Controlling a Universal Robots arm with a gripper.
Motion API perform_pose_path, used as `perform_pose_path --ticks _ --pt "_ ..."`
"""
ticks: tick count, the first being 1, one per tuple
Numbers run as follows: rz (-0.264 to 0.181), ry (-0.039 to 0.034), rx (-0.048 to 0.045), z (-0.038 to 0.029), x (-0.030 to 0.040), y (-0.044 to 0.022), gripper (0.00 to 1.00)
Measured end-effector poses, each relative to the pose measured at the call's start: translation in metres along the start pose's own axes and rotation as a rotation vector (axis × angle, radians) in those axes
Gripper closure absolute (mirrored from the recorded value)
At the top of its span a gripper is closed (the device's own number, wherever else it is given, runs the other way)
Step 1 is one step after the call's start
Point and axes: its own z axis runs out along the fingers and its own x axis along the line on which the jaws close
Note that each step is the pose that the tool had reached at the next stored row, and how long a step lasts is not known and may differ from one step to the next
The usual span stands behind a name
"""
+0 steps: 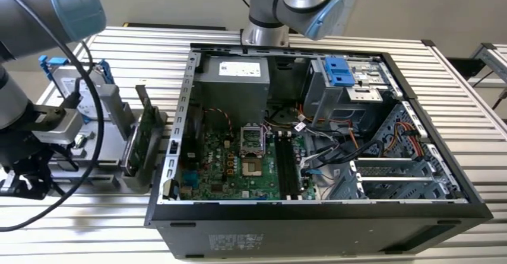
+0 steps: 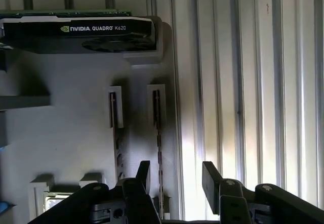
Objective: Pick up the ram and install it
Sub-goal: 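Pick up the ram and move it above insertion slot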
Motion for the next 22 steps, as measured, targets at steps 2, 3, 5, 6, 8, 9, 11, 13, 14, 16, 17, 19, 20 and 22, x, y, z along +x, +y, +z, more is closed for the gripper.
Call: perform_pose_path --ticks 2,3,5,6,8,9,11,13,14,16,17,19,20,22 --pt "0.000 0.0002 -0.0001 0.0010 0.0000 0.0000 0.00" --pt "0.000 0.0002 -0.0002 0.0017 0.0001 0.0000 0.00" --pt "0.000 0.0001 -0.0001 0.0026 0.0000 0.0000 0.00" --pt "0.000 0.0001 -0.0001 0.0030 0.0001 0.0001 0.00" --pt "0.000 0.0001 -0.0002 0.0038 0.0003 0.0008 0.00" --pt "0.000 0.0002 -0.0001 0.0041 0.0005 0.0014 0.00" --pt "0.000 0.0002 -0.0002 0.0047 0.0011 0.0028 0.00" --pt "0.000 0.0002 -0.0002 0.0053 0.0019 0.0043 0.00" --pt "0.000 0.0002 -0.0002 0.0057 0.0023 0.0049 0.00" --pt "0.000 0.0002 -0.0002 0.0065 0.0034 0.0060 0.00" --pt "0.000 0.0002 -0.0002 0.0069 0.0039 0.0065 0.00" --pt "0.000 0.0002 -0.0002 0.0078 0.0051 0.0072 0.00" --pt "0.000 0.0004 -0.0003 0.0082 0.0054 0.0073 0.00" --pt "0.000 0.0003 -0.0002 0.0084 0.0056 0.0073 0.00"
